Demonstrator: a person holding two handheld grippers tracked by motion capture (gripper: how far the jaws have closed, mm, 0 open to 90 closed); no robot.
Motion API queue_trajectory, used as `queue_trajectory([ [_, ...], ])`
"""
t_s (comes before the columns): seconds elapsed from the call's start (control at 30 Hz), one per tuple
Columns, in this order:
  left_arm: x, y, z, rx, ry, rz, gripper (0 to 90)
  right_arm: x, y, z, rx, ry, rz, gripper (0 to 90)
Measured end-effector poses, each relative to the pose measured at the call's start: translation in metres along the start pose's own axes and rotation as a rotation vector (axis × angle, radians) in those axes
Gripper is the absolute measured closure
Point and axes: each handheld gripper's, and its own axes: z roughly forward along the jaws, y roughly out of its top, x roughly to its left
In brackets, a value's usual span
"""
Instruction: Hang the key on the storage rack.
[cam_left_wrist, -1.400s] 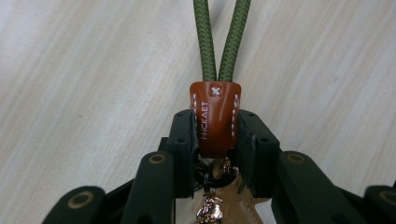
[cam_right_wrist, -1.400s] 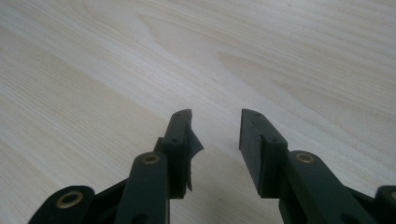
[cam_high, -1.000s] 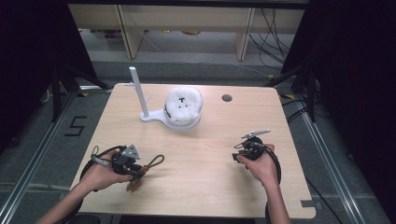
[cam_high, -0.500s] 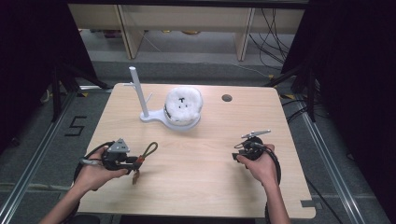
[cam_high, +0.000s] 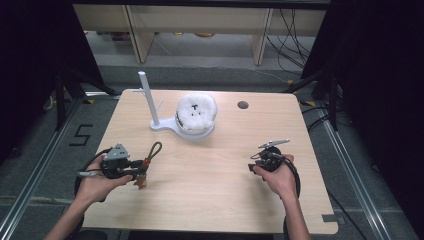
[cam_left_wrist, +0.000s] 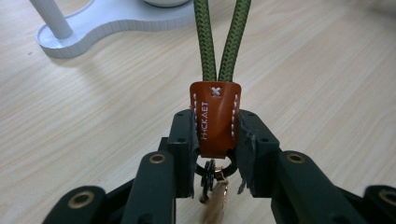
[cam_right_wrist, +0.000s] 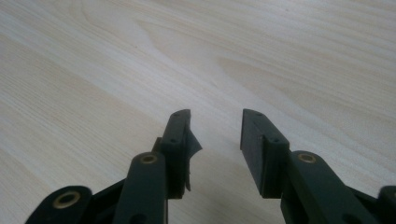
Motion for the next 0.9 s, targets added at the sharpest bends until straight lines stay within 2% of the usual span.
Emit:
queue_trajectory([
  [0.03, 0.001, 0.0, -0.001, -0.016, 0.014, -0.012, 68.8, 0.0, 0.0, 0.0, -0.001, 0.001, -0.002, 63.7],
  [0.17, 0.004, -0.001, -0.003, -0.04, 0.014, -0.031, 68.8, 0.0, 0.0, 0.0, -0.003, -0.002, 0.004, 63.7],
  [0.23, 0.003, -0.002, -0.001, -0.091, 0.029, -0.06, 68.9, 0.0, 0.0, 0.001, -0.01, -0.002, -0.001, 63.7],
  [0.27, 0.005, -0.001, -0.004, -0.065, 0.024, -0.053, 68.9, 0.001, 0.0, 0.0, -0.006, -0.002, 0.009, 63.7],
  [0.3, 0.005, -0.002, -0.003, -0.093, 0.03, -0.071, 68.9, 0.001, 0.0, 0.0, -0.008, -0.001, 0.008, 63.7],
  [0.4, 0.006, -0.002, -0.004, -0.103, 0.03, -0.082, 68.9, 0.001, 0.0, -0.001, -0.01, -0.003, 0.01, 63.7],
  [0.43, 0.006, -0.002, -0.004, -0.12, 0.042, -0.087, 69.0, 0.001, 0.0, 0.0, -0.012, -0.01, 0.012, 63.7],
  [0.57, 0.009, -0.002, -0.005, -0.125, 0.048, -0.091, 69.0, 0.001, 0.0, -0.001, -0.013, -0.005, 0.013, 63.6],
  [0.6, 0.01, -0.002, -0.006, -0.136, 0.062, -0.096, 69.0, 0.001, 0.001, -0.001, -0.014, -0.012, 0.014, 63.6],
  [0.9, 0.014, 0.001, -0.007, -0.179, 0.095, -0.111, 69.0, 0.001, 0.001, -0.002, -0.008, -0.006, 0.019, 63.3],
])
